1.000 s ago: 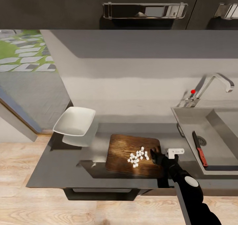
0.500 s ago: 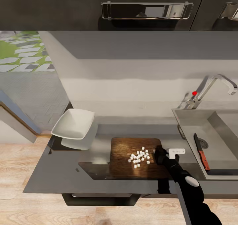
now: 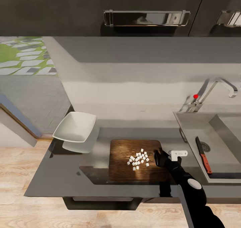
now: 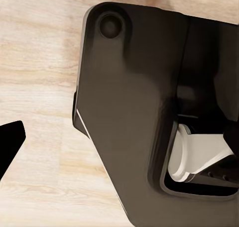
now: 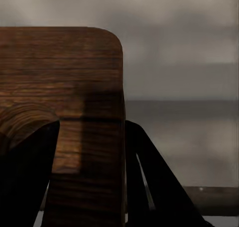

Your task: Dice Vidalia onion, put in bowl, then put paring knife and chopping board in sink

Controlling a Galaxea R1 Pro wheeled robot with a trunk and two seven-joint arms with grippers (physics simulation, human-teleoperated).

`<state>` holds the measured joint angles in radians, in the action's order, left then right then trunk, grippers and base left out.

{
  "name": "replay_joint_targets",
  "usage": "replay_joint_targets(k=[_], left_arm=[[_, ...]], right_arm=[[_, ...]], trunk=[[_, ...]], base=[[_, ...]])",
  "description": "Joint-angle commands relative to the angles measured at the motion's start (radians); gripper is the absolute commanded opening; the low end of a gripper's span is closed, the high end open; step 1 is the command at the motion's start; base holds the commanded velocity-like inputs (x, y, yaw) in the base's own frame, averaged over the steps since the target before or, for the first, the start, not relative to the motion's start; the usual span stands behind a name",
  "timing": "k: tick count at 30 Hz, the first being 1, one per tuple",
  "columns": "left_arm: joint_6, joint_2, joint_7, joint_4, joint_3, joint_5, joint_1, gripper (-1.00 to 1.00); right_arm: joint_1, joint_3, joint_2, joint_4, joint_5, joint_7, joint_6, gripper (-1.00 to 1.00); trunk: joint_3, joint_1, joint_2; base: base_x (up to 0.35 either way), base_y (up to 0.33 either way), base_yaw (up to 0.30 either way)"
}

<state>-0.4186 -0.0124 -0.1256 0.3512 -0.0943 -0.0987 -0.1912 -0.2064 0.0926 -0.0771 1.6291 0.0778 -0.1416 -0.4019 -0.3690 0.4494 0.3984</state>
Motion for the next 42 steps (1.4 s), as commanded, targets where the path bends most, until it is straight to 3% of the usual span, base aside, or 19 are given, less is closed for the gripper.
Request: replay_joint_targets(k=[1, 42], left_arm=[[0.001, -0.001, -0.010, 0.002, -0.005, -0.010, -0.001, 1.00], [0.001, -0.001, -0.011, 0.002, -0.005, -0.010, -0.001, 1.00]], right_arm=[[-0.001, 0.003, -0.001, 0.002, 0.006, -0.009, -0.005, -1.00], [-0.001, 0.010, -0.001, 0.003, 0.008, -0.004, -0.006, -1.00]], trunk=[[0.000, 0.001, 0.002], [0.064, 0.001, 0.002]], base=[[0.000, 0.000, 0.000], [0.000, 0.000, 0.000]])
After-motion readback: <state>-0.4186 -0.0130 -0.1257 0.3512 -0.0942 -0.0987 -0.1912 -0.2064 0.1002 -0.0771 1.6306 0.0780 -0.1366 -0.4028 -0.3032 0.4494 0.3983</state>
